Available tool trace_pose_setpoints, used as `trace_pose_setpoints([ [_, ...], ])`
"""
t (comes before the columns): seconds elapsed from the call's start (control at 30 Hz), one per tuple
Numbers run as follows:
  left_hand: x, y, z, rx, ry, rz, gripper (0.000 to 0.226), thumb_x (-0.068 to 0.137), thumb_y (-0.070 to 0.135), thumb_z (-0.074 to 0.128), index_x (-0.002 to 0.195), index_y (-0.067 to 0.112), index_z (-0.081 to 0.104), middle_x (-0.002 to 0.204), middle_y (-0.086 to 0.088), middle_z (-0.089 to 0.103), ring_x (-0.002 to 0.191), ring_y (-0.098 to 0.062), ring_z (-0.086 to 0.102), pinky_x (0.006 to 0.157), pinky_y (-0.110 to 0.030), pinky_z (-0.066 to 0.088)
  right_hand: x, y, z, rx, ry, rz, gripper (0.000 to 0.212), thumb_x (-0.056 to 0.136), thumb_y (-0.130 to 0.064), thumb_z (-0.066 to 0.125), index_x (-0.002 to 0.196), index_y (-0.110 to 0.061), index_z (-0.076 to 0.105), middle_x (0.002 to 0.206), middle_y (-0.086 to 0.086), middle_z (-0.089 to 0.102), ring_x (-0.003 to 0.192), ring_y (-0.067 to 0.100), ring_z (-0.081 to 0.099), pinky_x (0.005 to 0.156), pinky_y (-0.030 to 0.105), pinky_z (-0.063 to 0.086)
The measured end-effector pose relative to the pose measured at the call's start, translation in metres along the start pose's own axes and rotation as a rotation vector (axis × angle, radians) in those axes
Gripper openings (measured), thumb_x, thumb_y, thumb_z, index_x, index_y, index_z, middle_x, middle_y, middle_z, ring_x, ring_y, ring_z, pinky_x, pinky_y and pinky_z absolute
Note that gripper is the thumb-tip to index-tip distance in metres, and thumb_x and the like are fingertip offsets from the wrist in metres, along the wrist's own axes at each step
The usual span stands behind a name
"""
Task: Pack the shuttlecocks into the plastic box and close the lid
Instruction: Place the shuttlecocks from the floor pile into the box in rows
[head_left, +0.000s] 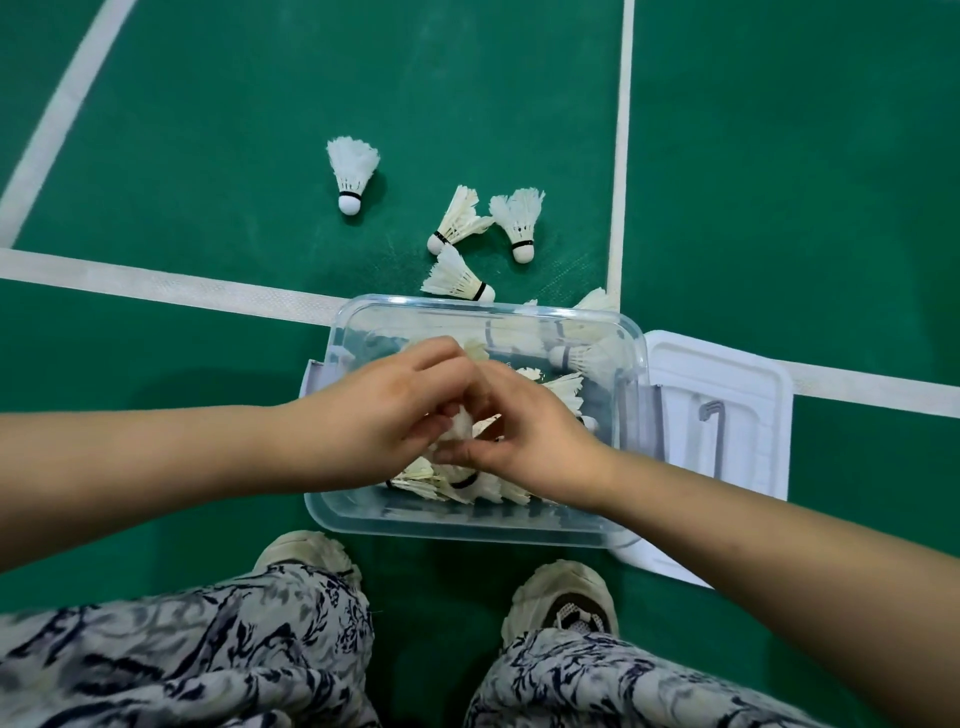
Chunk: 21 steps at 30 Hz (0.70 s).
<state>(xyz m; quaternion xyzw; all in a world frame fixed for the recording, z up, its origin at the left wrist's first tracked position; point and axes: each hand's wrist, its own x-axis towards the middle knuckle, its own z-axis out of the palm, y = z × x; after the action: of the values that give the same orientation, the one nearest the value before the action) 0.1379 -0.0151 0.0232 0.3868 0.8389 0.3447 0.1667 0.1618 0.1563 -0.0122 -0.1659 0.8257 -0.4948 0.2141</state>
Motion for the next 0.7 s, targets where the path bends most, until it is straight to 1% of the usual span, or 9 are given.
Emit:
trace_pose_setpoints([
  [0.07,0.002,0.000,-0.001,-0.024,0.004,-0.029,0.022,0.080,0.010,0.047,0.092,0.029,0.044,0.089,0.009,0.043,0.079,0.003,0.045,0.073,-0.007,0.038,-0.004,0.004,-0.004,-0.004,0.016,0.027,0.021,0.077,-0.028,0.074,0.090,-0.018,0.061,0.094,-0.019,0.048,0.085,-0.002,0.051,0.075,0.017,0.047],
  [0.13,0.005,0.001,-0.001,-0.063,0.020,-0.067,0.028,0.077,0.006,0.050,0.090,0.031,0.043,0.087,0.016,0.042,0.079,0.002,0.047,0.072,-0.007,0.041,-0.006,0.006,-0.006,-0.024,0.020,0.046,0.021,0.078,-0.029,0.073,0.088,-0.012,0.066,0.095,-0.016,0.050,0.085,0.000,0.050,0.074,0.016,0.043],
  [0.23,0.009,0.004,0.001,-0.144,0.049,-0.140,0.028,0.076,0.008,0.052,0.086,0.033,0.044,0.084,0.016,0.046,0.081,-0.001,0.051,0.073,-0.010,0.046,-0.010,0.006,-0.007,0.015,0.052,0.078,0.017,0.077,-0.029,0.073,0.084,-0.014,0.068,0.090,-0.011,0.051,0.086,0.008,0.051,0.074,0.020,0.041],
  [0.27,0.010,0.004,0.002,-0.165,0.061,-0.166,0.028,0.077,0.007,0.053,0.084,0.032,0.044,0.084,0.015,0.047,0.081,-0.001,0.052,0.074,-0.009,0.047,-0.010,0.006,-0.008,0.025,0.082,0.089,0.017,0.076,-0.029,0.074,0.082,-0.015,0.068,0.087,-0.011,0.050,0.085,0.009,0.052,0.075,0.022,0.041],
  [0.33,0.011,0.004,0.001,-0.206,0.086,-0.225,0.034,0.080,0.001,0.059,0.079,0.031,0.043,0.084,0.012,0.050,0.083,-0.004,0.055,0.075,-0.009,0.048,-0.012,0.006,-0.012,0.049,0.163,0.116,0.014,0.073,-0.029,0.076,0.076,-0.018,0.067,0.079,-0.013,0.049,0.079,0.008,0.051,0.074,0.023,0.040],
  [0.4,0.012,0.003,-0.001,-0.239,0.099,-0.276,0.039,0.080,-0.003,0.061,0.080,0.031,0.044,0.083,0.009,0.052,0.082,-0.005,0.056,0.075,-0.011,0.050,-0.014,0.007,-0.018,0.069,0.253,0.158,0.015,0.073,-0.028,0.076,0.069,-0.023,0.063,0.071,-0.013,0.047,0.069,0.004,0.048,0.067,0.021,0.039],
  [0.5,0.012,0.002,-0.001,-0.248,0.103,-0.319,0.040,0.080,0.000,0.064,0.079,0.034,0.044,0.082,0.010,0.053,0.078,-0.002,0.056,0.073,-0.011,0.050,-0.016,0.010,-0.025,0.067,0.408,0.229,0.025,0.080,-0.028,0.070,0.062,-0.027,0.053,0.059,-0.011,0.044,0.057,0.007,0.040,0.057,0.024,0.033],
  [0.6,0.011,-0.003,0.000,-0.231,0.108,-0.364,0.039,0.079,0.003,0.066,0.079,0.036,0.045,0.082,0.009,0.055,0.078,-0.002,0.057,0.072,-0.011,0.049,-0.016,0.012,-0.030,-0.005,0.499,0.288,0.024,0.084,-0.032,0.065,0.066,-0.021,0.054,0.056,-0.008,0.044,0.055,0.007,0.040,0.056,0.027,0.034],
  [0.7,0.011,-0.009,0.001,-0.225,0.110,-0.417,0.036,0.079,0.005,0.066,0.081,0.035,0.046,0.083,0.010,0.058,0.079,-0.005,0.058,0.073,-0.014,0.050,-0.012,0.014,-0.032,-0.085,0.490,0.318,0.023,0.087,-0.034,0.061,0.071,-0.018,0.056,0.060,-0.007,0.050,0.061,0.012,0.049,0.061,0.030,0.041],
])
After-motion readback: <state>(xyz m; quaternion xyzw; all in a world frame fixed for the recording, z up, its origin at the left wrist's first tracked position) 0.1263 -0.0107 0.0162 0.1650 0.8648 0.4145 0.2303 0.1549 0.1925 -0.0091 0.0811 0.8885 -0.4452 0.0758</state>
